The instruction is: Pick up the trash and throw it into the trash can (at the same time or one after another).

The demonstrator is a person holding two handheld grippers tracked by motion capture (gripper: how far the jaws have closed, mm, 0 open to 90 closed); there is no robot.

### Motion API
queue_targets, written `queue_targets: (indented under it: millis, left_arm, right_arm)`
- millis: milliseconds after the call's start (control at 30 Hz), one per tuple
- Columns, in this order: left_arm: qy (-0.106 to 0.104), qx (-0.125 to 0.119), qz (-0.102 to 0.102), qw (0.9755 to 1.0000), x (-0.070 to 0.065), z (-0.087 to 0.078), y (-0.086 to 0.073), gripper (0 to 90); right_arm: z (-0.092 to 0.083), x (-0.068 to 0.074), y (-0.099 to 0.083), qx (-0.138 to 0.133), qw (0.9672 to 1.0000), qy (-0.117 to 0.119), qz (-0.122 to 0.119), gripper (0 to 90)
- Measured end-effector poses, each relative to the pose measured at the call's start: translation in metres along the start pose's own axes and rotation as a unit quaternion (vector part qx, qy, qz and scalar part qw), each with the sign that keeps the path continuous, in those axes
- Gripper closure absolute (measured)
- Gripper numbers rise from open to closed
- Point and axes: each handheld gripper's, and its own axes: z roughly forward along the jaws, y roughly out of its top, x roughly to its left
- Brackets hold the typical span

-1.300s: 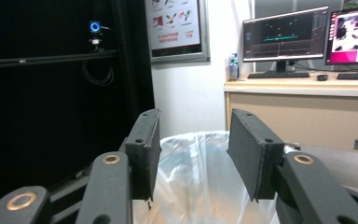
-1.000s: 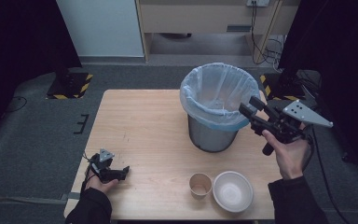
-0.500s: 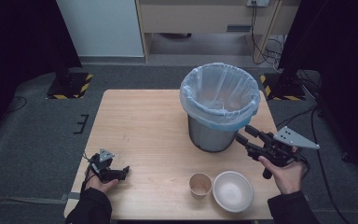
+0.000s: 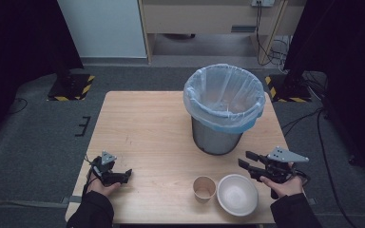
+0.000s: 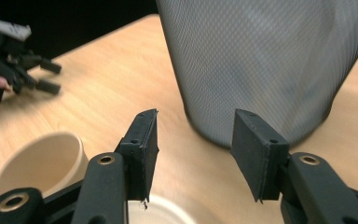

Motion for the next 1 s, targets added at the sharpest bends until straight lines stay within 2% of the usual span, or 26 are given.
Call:
queue_targets:
  millis: [67,233,333,400,500,600,667,1000]
  left_arm:
    - [0.0,0.0,0.0,1.0,0.0,0.0,0.0,0.0]
    - [0.0,0.0,0.0,1.0,0.0,0.0,0.0,0.0]
    - [0.0,0.0,0.0,1.0,0.0,0.0,0.0,0.0]
    - [0.0,0.0,0.0,1.0,0.0,0.0,0.0,0.0]
    - [0.0,0.0,0.0,1.0,0.0,0.0,0.0,0.0]
    - [0.0,0.0,0.0,1.0,0.0,0.0,0.0,0.0]
    - [0.0,0.0,0.0,1.0,0.0,0.0,0.0,0.0]
    - [0.0,0.0,0.0,1.0,0.0,0.0,0.0,0.0]
  right_arm:
    - [0.002,-0.003,-0.01,0.02,0.9998,0.007,0.001,50.6]
    - [0.006,-0.004,-0.017,0.044,0.9989,0.015,-0.002,50.2]
    - [0.012,-0.004,-0.024,0.073,0.997,0.025,-0.01,49.9]
    - [0.017,-0.005,-0.03,0.099,0.9943,0.033,-0.02,49.3]
    - [0.02,-0.007,-0.035,0.124,0.9913,0.036,-0.027,49.3]
    - [0.02,-0.012,-0.042,0.141,0.9891,0.037,-0.018,50.2]
    - [0.02,-0.013,-0.042,0.144,0.9886,0.038,-0.017,50.6]
    - [0.022,-0.016,-0.048,0.185,0.9817,0.042,-0.009,56.7]
